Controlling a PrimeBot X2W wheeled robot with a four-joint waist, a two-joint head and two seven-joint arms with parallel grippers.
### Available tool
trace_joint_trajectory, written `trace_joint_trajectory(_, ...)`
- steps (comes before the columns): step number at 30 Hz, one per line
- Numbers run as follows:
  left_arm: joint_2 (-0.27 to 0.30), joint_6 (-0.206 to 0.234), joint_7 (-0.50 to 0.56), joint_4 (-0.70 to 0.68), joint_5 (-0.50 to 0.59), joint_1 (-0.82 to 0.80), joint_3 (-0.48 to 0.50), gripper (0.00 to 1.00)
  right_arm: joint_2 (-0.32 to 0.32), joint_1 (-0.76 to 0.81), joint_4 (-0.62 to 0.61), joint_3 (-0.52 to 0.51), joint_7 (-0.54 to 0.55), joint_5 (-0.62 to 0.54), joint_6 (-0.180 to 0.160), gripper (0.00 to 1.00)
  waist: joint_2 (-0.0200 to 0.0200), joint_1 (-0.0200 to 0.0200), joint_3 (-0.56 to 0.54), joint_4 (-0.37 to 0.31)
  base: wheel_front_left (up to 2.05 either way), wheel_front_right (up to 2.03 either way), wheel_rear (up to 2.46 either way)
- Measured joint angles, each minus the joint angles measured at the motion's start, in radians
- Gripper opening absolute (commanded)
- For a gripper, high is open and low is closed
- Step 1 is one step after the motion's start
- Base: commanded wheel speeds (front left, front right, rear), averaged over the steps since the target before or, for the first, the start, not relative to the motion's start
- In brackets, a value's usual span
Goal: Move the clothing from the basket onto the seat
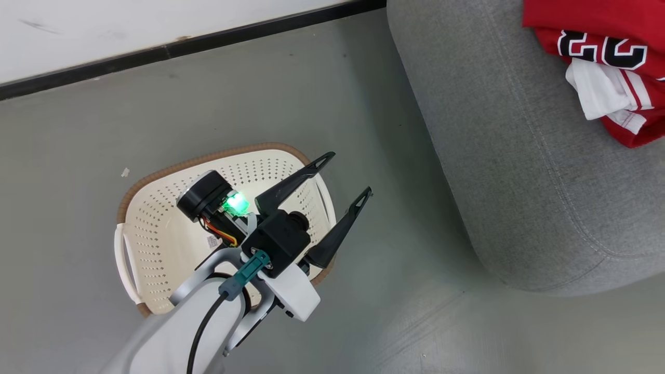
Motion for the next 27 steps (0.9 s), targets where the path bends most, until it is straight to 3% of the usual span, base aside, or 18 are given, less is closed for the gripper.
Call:
trace_joint_trajectory(13, 0.002, 0.002, -0.002, 0.004, -0.007, 0.000, 0.010, 1.00, 0.007, 0.114, -0.042, 0.009, -0.019, 0.017, 0.000, 1.00, 0.0000, 0.0000, -0.018, -0.048, 0.00, 0.00, 0.00)
trace_joint_trajectory(27, 0.004, 0.019, -0.028, 0.020, -0.019, 0.007, 0.041, 1.00, 0.036, 0.164, -0.179, 0.040, -0.028, 0.072, 0.000, 1.00, 0.0000, 0.0000, -0.058, -0.076, 0.00, 0.00, 0.00)
